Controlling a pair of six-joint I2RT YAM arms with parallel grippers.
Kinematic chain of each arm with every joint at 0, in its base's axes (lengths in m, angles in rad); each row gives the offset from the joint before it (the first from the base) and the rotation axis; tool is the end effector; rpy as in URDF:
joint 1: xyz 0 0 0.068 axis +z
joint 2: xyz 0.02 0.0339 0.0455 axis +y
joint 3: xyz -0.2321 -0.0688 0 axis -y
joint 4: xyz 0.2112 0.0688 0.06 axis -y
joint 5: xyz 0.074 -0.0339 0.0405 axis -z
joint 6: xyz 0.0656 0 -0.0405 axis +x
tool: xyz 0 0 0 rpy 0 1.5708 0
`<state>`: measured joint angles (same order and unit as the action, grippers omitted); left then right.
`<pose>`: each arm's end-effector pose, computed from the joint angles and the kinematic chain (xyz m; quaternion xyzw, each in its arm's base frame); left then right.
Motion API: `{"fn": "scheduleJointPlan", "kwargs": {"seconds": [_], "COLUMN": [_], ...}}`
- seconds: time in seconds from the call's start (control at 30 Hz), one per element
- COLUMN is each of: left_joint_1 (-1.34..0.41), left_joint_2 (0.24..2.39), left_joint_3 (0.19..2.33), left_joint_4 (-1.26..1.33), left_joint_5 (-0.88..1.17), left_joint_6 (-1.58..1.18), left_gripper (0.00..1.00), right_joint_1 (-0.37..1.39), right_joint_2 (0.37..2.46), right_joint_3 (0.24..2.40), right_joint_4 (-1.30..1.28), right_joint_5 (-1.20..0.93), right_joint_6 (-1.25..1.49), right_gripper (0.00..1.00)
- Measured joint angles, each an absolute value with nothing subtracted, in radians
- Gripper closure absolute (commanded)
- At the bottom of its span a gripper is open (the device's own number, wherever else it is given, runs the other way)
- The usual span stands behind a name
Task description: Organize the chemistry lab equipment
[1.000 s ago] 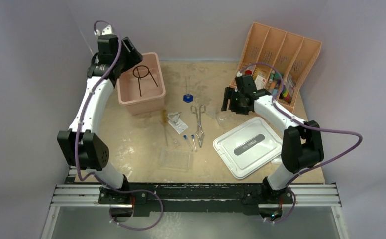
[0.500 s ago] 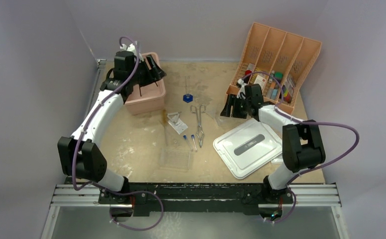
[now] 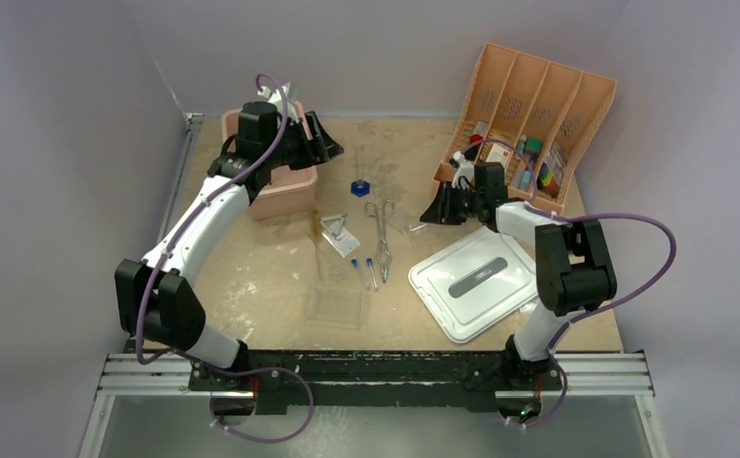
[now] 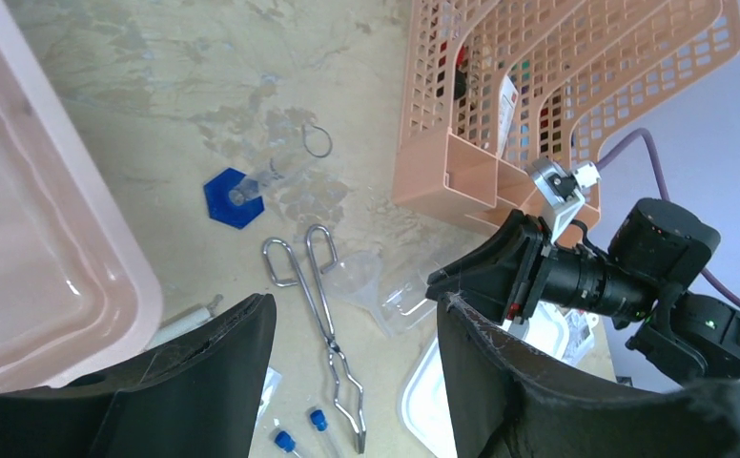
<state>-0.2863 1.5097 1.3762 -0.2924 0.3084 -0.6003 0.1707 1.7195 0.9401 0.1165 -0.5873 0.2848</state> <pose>0.3277 -0.1172 0.3201 -0.0477 0.8334 -0.3462 0.4281 0.3369 0.0950 0.1581 -0.0777 0.8661 0.3482 0.3502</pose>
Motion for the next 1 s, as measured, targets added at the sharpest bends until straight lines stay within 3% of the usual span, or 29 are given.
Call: {"fn": "scheduleJointPlan", "kwargs": {"seconds": [0.2, 0.4, 0.77, 0.87, 1.0], "left_joint_1": [-0.318, -0.324, -0.337, -0.337, -0.337], "left_joint_2": [1.51, 1.512, 1.523, 1.528, 1.542], "left_joint_3": [1.376, 1.376, 1.376, 1.376, 1.377], "left_joint_4": [-0.292, -0.292, -0.274, -0.273, -0.271], "left_joint_5": [0.308, 0.303, 0.255, 0.238, 0.221], "left_joint_6": [-0.6, -0.599, -0.588, -0.582, -0.58], "left_gripper": [0.38, 0.38, 0.38, 0.38, 0.38], "right_joint_1": [0.17, 0.173, 0.299, 0.362, 0.406], "right_joint_2": [1.714, 1.687, 1.65, 1.67, 1.711], "right_joint_3": [0.941, 0.957, 1.074, 1.114, 1.164], "right_joint_4": [0.125, 0.096, -0.163, -0.218, -0.271], "right_joint_5": [-0.622, -0.583, -0.188, -0.077, 0.01], "right_joint_6": [0.308, 0.297, 0.185, 0.166, 0.154], "right_gripper": [0.85, 0.9, 0.91, 0.86, 0.67]}}
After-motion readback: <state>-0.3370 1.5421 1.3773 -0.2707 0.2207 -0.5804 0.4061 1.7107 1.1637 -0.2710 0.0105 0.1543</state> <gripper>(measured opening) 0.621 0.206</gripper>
